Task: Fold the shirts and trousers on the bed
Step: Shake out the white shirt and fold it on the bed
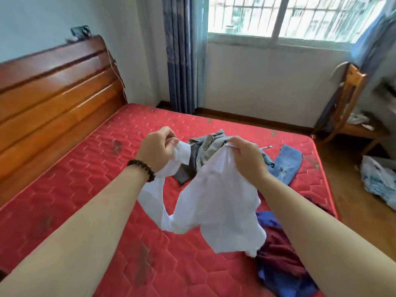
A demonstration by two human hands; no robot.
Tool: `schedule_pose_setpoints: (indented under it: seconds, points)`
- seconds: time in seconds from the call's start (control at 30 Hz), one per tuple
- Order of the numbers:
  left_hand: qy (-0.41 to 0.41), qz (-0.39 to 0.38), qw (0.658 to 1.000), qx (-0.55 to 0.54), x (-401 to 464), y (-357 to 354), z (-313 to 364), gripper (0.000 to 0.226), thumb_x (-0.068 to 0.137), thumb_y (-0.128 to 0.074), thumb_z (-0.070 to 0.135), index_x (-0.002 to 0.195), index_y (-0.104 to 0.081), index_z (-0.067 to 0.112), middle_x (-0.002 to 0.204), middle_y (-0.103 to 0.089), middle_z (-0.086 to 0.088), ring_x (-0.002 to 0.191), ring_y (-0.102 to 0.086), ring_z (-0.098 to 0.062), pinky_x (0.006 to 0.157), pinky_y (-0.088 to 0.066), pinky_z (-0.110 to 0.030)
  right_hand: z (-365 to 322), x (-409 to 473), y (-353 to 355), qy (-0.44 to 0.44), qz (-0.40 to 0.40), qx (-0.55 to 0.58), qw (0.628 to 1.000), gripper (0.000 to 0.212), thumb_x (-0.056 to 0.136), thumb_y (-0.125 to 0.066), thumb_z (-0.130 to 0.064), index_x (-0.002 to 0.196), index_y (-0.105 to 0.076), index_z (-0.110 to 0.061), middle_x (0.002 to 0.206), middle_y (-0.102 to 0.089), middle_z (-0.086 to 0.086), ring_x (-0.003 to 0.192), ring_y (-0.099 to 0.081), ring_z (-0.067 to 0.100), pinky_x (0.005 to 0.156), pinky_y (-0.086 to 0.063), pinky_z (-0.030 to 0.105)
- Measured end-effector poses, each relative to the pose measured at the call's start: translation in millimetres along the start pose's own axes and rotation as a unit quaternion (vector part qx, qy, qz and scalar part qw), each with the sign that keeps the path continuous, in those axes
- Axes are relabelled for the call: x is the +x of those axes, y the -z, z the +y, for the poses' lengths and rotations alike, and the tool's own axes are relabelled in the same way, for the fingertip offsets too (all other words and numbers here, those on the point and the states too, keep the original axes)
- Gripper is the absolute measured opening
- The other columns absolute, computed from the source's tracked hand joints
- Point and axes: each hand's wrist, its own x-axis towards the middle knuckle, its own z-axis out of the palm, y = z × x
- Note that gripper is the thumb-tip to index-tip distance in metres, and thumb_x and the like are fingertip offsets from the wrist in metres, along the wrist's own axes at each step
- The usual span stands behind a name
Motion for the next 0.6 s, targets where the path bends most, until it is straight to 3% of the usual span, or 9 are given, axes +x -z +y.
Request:
schedule_pose_setpoints:
  seconds: [0.1, 0.2, 0.27, 0.33, 0.43, 0.5, 0.57, 0.6]
  points:
    - [-0.006, 0.026, 1.0, -0.008, -3.5, 33.8, -0.9, 0.007, 0.093, -0.057, 0.011, 0.087, -0.061, 0.009, 0.073, -0.064, -0.001, 0.069, -0.06, -0.015, 0.063, -0.05, -0.028, -43.7, 9.9, -1.3, 0.035, 0.013, 0.035, 0.999, 0.022, 0.088, -0.046, -0.002, 0.087, -0.066, -0.012, 0.08, -0.066, 0.001, 0.075, -0.058, 0.021, 0.069, -0.042, 0.034]
    - [0.006, 0.017, 1.0, -0.014, -11.2, 60.1, -16.3, 0.011, 0.092, -0.061, 0.023, 0.087, -0.058, 0.013, 0.07, -0.059, 0.007, 0.067, -0.059, -0.011, 0.056, -0.043, -0.016, -87.2, 16.5, -11.9, 0.061, 0.016, 0.063, 0.996, 0.022, 0.084, -0.043, -0.008, 0.087, -0.065, -0.012, 0.08, -0.067, 0.001, 0.076, -0.06, 0.024, 0.071, -0.047, 0.036]
    - [0.026, -0.012, 0.999, -0.028, -19.8, 76.1, -36.5, 0.041, 0.084, -0.06, 0.055, 0.098, -0.057, 0.016, 0.077, -0.06, 0.006, 0.071, -0.058, -0.009, 0.059, -0.041, -0.013, -117.9, 22.3, -22.1, 0.067, 0.018, 0.08, 0.994, 0.022, 0.084, -0.042, -0.009, 0.086, -0.064, -0.013, 0.079, -0.066, 0.002, 0.076, -0.06, 0.023, 0.071, -0.049, 0.037]
    - [0.049, -0.067, 0.996, -0.043, -28.6, 80.3, -52.9, 0.086, 0.063, -0.051, 0.083, 0.119, -0.054, 0.017, 0.101, -0.062, 0.002, 0.089, -0.06, -0.01, 0.073, -0.047, -0.017, -142.7, 28.7, -28.3, 0.071, 0.024, 0.098, 0.992, 0.023, 0.086, -0.043, -0.005, 0.087, -0.065, -0.012, 0.079, -0.067, 0.002, 0.077, -0.06, 0.021, 0.073, -0.049, 0.035]
    - [0.108, -0.166, 0.978, -0.065, -40.2, 86.0, -90.1, 0.11, 0.06, -0.069, 0.072, 0.146, -0.031, 0.013, 0.142, -0.045, -0.006, 0.129, -0.045, -0.02, 0.102, -0.042, -0.031, -189.0, 40.0, -47.4, 0.08, 0.047, 0.118, 0.989, 0.024, 0.087, -0.046, -0.002, 0.087, -0.067, -0.011, 0.079, -0.067, -0.001, 0.074, -0.059, 0.014, 0.068, -0.045, 0.02]
    - [0.136, -0.206, 0.966, -0.081, -44.2, 87.7, -117.9, 0.108, 0.065, -0.08, 0.055, 0.149, -0.026, 0.013, 0.143, -0.044, -0.003, 0.132, -0.043, -0.018, 0.106, -0.039, -0.032, -217.9, 48.3, -59.3, 0.076, 0.058, 0.13, 0.987, 0.024, 0.087, -0.046, -0.001, 0.086, -0.067, -0.012, 0.075, -0.065, -0.004, 0.069, -0.057, 0.008, 0.063, -0.041, 0.013]
    - [0.156, -0.204, 0.96, -0.109, -41.3, 93.2, -145.1, 0.075, 0.072, -0.08, 0.044, 0.133, -0.049, 0.014, 0.121, -0.06, 0.002, 0.113, -0.058, -0.017, 0.09, -0.048, -0.03, -240.4, 56.8, -66.7, 0.07, 0.078, 0.14, 0.985, 0.024, 0.087, -0.044, 0.0, 0.085, -0.066, -0.011, 0.072, -0.061, -0.007, 0.067, -0.053, 0.004, 0.061, -0.039, 0.011]
    - [0.156, -0.19, 0.962, -0.119, -38.8, 97.4, -156.9, 0.051, 0.075, -0.075, 0.044, 0.112, -0.062, 0.012, 0.101, -0.066, 0.001, 0.093, -0.063, -0.018, 0.076, -0.05, -0.031, -248.9, 60.4, -68.5, 0.067, 0.09, 0.143, 0.983, 0.024, 0.087, -0.044, 0.0, 0.084, -0.066, -0.01, 0.071, -0.06, -0.008, 0.066, -0.052, 0.003, 0.061, -0.038, 0.012]
